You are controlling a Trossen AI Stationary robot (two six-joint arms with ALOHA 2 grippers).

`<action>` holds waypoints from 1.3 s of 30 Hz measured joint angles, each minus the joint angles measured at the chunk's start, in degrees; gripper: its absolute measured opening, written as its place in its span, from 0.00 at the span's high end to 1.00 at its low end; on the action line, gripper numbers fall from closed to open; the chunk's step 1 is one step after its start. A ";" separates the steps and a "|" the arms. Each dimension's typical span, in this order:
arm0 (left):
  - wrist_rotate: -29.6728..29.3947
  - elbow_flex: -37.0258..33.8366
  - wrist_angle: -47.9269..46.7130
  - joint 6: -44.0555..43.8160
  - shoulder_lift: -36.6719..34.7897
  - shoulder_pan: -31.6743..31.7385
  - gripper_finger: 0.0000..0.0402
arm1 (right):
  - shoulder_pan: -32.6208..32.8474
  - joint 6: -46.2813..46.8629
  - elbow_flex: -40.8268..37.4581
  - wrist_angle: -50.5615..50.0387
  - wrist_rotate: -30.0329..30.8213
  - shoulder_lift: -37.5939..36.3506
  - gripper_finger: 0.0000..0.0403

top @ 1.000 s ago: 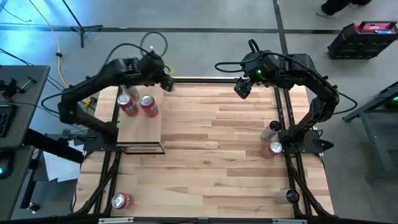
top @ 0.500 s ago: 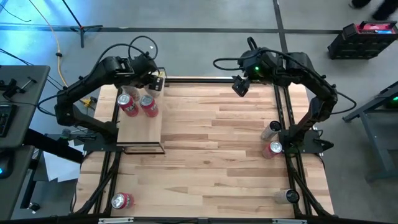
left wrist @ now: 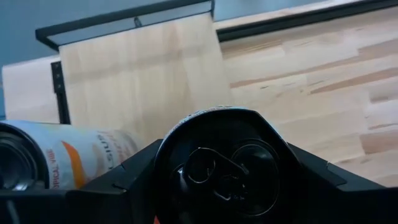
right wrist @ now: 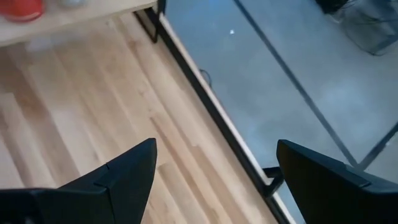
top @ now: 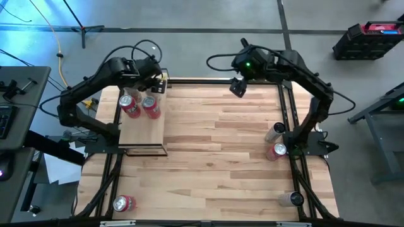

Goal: Place canned beverage on shelf
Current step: Put the top white yellow soda can on the shelf aligned with the other white yellow soda can

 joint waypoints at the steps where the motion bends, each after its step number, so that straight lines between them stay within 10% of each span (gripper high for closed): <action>1: 0.21 0.00 -0.11 0.01 0.21 0.25 0.39 | -0.07 -0.44 0.00 0.09 -0.36 0.32 0.21; 39: 4.76 0.00 0.23 1.17 0.48 5.61 0.36 | 0.04 -0.87 0.00 4.18 -1.63 1.56 0.21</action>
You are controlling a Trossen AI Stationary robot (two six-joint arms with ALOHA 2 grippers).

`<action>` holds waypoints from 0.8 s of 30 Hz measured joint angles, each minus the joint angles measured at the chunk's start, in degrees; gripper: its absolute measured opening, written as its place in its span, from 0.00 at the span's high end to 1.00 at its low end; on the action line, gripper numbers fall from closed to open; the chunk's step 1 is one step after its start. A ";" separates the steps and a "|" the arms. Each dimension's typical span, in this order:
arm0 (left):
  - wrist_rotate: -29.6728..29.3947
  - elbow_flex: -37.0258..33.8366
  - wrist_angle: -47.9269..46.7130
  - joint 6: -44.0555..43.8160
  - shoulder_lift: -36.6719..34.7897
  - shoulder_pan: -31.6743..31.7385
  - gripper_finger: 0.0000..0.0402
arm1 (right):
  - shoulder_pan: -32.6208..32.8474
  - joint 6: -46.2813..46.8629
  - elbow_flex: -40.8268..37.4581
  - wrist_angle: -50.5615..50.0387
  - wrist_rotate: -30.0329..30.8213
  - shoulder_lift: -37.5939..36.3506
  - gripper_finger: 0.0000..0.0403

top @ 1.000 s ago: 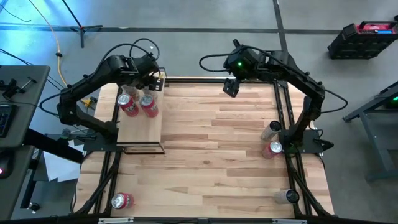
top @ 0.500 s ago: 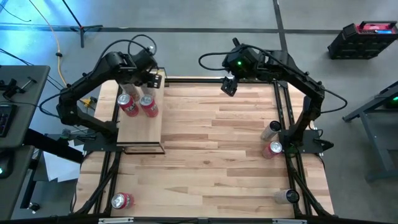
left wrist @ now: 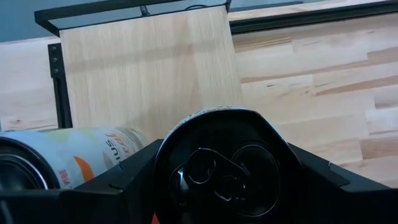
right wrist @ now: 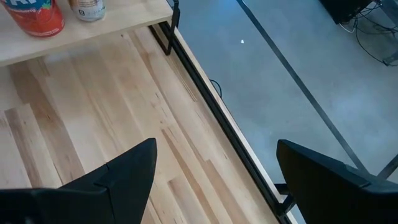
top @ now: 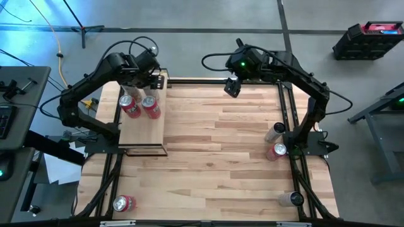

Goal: Place canned beverage on shelf
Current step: Put the top white yellow soda can on the shelf aligned with the other white yellow soda can

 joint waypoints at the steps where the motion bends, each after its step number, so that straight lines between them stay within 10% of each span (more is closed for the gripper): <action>1: 0.04 0.00 0.03 -0.03 0.00 0.16 0.36 | 0.00 0.01 0.01 0.03 -0.03 0.00 0.21; 24: 0.51 0.02 1.03 1.44 1.09 1.34 0.36 | 0.00 3.45 0.00 -0.05 -0.13 -0.04 0.21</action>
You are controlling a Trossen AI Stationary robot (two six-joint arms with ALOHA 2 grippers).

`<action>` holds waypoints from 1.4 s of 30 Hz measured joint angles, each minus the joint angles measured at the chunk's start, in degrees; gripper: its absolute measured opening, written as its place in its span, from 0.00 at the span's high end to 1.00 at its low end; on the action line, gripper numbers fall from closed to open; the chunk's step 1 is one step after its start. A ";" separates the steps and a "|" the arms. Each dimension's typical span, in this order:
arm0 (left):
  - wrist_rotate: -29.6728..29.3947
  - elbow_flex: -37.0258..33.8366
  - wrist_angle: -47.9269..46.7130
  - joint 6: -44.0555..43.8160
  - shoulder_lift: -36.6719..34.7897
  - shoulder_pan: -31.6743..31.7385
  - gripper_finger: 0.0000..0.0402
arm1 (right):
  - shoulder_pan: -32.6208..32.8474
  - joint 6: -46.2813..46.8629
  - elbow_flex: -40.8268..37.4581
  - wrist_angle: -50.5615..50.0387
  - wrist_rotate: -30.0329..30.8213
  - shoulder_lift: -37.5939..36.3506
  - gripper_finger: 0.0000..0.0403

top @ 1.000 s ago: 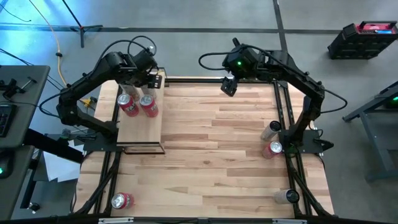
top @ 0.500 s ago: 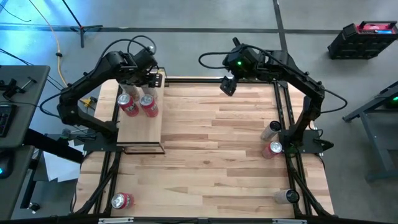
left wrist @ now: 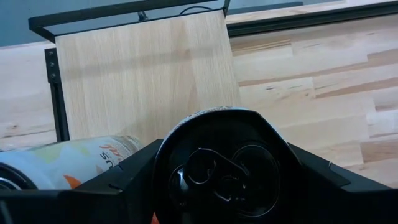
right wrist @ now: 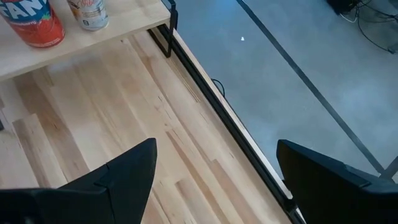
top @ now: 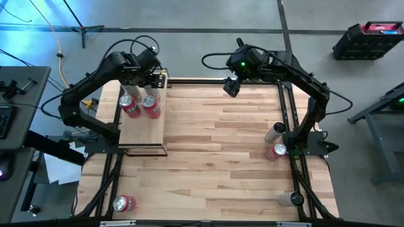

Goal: Place canned beverage on shelf
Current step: Put the top white yellow soda can on the shelf aligned with the other white yellow soda can

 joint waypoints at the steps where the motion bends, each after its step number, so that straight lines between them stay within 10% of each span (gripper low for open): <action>1: 0.02 0.00 -0.02 0.03 0.00 -0.04 0.36 | 0.00 -0.01 0.00 0.00 0.02 0.00 0.21; 42: -0.30 6.68 0.69 4.69 -1.79 -0.13 0.21 | 0.00 0.58 0.00 -0.32 0.07 -0.02 0.21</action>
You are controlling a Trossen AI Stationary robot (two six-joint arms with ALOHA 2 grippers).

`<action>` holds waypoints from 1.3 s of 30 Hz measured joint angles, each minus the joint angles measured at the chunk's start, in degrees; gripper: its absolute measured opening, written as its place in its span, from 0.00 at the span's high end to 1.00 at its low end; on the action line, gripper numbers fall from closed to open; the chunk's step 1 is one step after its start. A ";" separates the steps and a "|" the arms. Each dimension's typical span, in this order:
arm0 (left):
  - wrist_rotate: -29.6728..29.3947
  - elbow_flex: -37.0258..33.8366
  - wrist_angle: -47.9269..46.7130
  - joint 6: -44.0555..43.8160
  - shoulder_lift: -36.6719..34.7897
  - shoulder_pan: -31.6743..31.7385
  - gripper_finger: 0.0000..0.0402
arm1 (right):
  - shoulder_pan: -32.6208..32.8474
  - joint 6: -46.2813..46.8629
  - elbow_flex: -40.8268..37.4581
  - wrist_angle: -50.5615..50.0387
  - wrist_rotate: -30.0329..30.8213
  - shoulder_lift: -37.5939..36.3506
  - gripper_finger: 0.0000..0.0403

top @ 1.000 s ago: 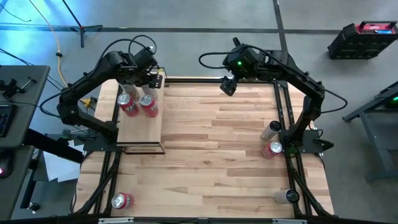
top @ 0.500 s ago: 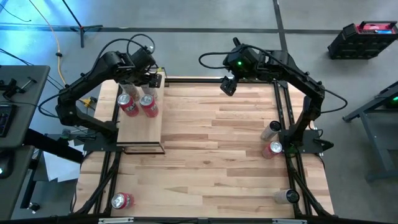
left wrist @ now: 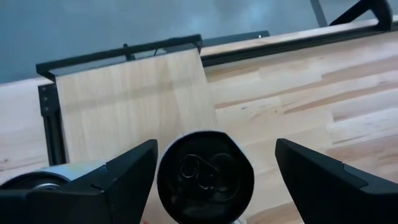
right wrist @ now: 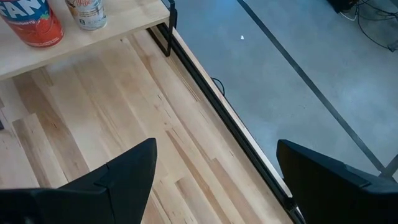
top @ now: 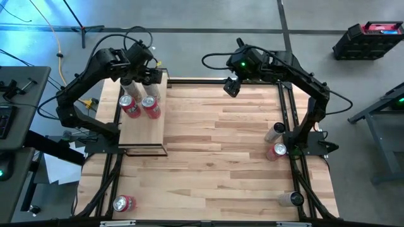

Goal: Place canned beverage on shelf
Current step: Put the top white yellow soda can on the shelf aligned with the other white yellow soda can, then put the top white yellow soda can on the shelf

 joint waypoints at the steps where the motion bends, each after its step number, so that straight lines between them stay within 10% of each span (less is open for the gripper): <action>1: -0.06 0.33 -0.05 0.28 0.00 0.01 0.21 | 0.00 0.11 0.00 -0.05 -0.02 0.00 0.21; 19: -4.05 7.97 2.04 6.47 0.00 0.02 0.21 | 0.00 1.59 0.00 -2.20 0.00 0.00 0.21; 39: 7.60 8.47 32.54 34.74 0.09 -7.26 0.21 | 4.88 11.90 0.00 -9.19 -2.40 -0.50 0.21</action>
